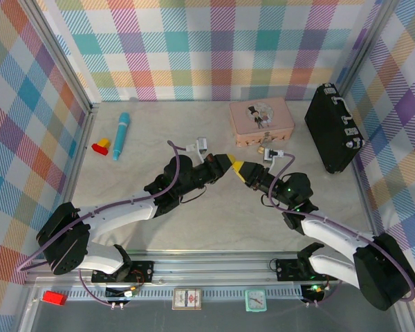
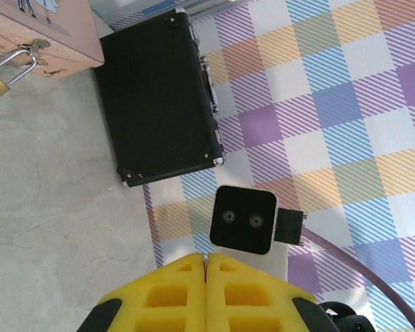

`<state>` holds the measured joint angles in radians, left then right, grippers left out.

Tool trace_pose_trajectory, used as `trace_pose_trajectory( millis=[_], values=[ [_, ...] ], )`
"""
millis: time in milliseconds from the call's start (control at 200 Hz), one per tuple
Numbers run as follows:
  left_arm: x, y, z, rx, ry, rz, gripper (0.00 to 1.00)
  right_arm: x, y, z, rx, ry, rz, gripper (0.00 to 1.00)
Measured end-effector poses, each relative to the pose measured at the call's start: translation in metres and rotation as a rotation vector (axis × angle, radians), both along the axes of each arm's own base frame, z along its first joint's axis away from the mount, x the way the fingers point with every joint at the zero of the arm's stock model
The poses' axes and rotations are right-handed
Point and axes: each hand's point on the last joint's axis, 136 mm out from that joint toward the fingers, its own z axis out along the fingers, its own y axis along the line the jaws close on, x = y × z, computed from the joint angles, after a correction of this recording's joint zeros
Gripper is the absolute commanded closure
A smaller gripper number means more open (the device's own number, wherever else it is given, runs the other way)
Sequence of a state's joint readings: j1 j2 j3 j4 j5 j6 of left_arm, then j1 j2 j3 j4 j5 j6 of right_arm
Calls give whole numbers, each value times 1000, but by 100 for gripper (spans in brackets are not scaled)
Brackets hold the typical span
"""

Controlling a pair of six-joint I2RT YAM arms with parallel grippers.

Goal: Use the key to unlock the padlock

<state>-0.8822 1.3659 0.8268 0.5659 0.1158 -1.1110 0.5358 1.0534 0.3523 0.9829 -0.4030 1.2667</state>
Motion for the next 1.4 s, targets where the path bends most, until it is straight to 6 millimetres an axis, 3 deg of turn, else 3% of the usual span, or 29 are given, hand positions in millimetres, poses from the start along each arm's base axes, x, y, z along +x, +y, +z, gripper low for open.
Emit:
trace_pose_trajectory(
  millis=[300,450,655,785,905,1185,1250,1400],
  values=[
    [-1,-1,2,-5,-3,-9,100,-1,-3,3,-9,-20,-7,83],
    [-3,-2,4,-15,-7,-19,100,-2,-6,4,-15,-23,-17,93],
    [-3,-2,4,-15,-7,-18,100,-2,-6,4,-17,-22,-13,93],
    [-4,-3,3,-14,-5,-24,100,-3,-6,3,-20,-23,-6,84],
    [-3,-6,0,-20,5,-27,100,-3,-6,2,-26,-21,-3,83],
    [0,-7,2,-38,3,-13,100,1,-8,2,-23,-29,-11,100],
    [0,-8,1,-38,3,-11,96,1,-8,2,-27,-30,-14,100],
    [-2,-9,-4,-16,8,-12,75,-2,-10,2,-75,-40,-21,100]
  ],
)
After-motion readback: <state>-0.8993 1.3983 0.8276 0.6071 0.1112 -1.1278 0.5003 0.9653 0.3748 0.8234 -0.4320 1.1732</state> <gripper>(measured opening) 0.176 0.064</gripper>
